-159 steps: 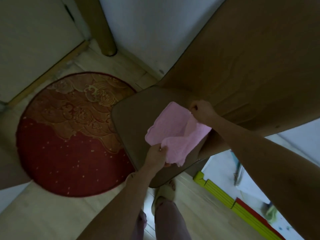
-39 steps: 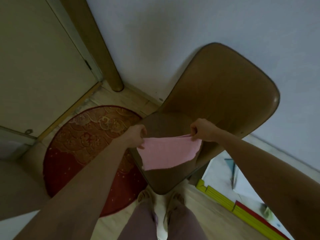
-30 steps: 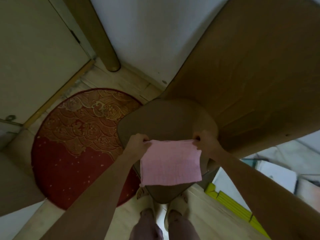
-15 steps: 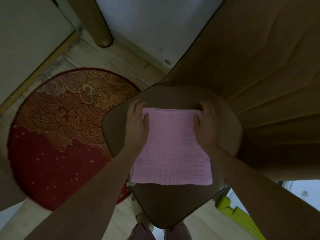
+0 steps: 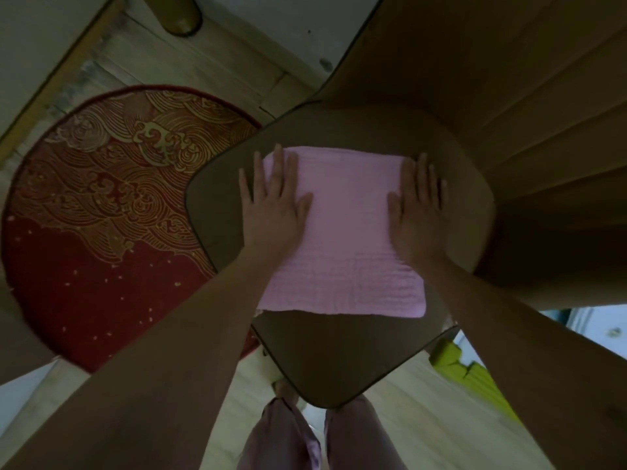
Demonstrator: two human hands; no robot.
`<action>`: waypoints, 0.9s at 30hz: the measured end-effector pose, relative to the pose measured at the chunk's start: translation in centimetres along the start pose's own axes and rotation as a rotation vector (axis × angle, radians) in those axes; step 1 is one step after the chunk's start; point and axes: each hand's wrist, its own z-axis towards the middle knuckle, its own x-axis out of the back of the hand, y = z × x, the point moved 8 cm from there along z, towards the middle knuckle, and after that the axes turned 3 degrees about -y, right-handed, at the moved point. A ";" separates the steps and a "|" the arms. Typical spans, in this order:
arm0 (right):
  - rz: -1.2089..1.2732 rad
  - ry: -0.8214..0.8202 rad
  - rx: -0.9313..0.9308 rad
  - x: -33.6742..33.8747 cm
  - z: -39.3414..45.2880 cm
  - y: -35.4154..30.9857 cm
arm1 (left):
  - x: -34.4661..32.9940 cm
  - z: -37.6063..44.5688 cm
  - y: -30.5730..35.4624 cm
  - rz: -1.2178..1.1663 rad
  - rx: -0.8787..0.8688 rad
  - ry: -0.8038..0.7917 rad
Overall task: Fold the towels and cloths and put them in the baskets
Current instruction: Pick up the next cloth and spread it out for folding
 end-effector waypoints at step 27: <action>-0.062 -0.027 0.629 -2.0 -17.2 -5.4 | -1.4 -15.3 2.8 -0.158 -0.712 -0.143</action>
